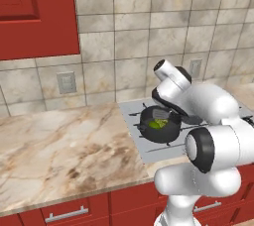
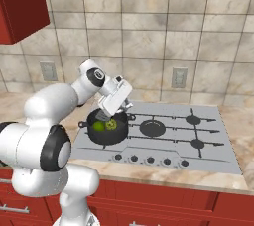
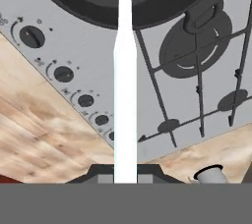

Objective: Put the broccoli and lime in the pot. Retrieve the spatula and lightly stir the vegetables in the pot.

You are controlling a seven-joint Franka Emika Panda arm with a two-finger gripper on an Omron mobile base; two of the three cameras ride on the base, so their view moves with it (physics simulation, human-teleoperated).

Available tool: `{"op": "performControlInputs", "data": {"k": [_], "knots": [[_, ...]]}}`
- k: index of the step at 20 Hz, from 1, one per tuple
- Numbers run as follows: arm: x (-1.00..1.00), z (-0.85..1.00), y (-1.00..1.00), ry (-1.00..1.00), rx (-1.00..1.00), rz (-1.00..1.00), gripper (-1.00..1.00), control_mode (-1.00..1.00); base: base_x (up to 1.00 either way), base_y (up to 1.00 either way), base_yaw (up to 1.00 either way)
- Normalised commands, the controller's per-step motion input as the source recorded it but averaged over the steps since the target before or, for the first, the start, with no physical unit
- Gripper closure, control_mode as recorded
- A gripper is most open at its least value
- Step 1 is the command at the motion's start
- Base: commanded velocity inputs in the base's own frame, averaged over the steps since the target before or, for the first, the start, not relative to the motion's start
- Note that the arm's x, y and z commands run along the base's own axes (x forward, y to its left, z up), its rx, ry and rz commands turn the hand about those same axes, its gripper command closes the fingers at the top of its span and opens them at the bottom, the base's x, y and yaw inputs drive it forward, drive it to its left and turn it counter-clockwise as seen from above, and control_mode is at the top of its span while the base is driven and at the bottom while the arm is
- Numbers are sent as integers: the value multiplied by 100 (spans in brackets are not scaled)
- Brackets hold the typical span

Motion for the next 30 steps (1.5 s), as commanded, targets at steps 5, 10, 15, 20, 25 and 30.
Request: {"op": "performControlInputs", "data": {"k": [5, 10, 15, 20, 25, 30], "knots": [[42, -6, 0, 14, 0, 0, 100, -100, 0, 0, 0], [14, -8, 0, 10, -2, 0, 100, -100, 0, 0, 0], [0, -37, 0, 2, -4, -2, 100, -100, 0, 0, 0], [0, -23, 0, 9, -12, 0, 100, -100, 0, 0, 0], [0, 13, 0, 1, -7, 0, 100, -100, 0, 0, 0], [-1, 19, -19, -1, 2, 0, 100, -100, 0, 0, 0]]}}
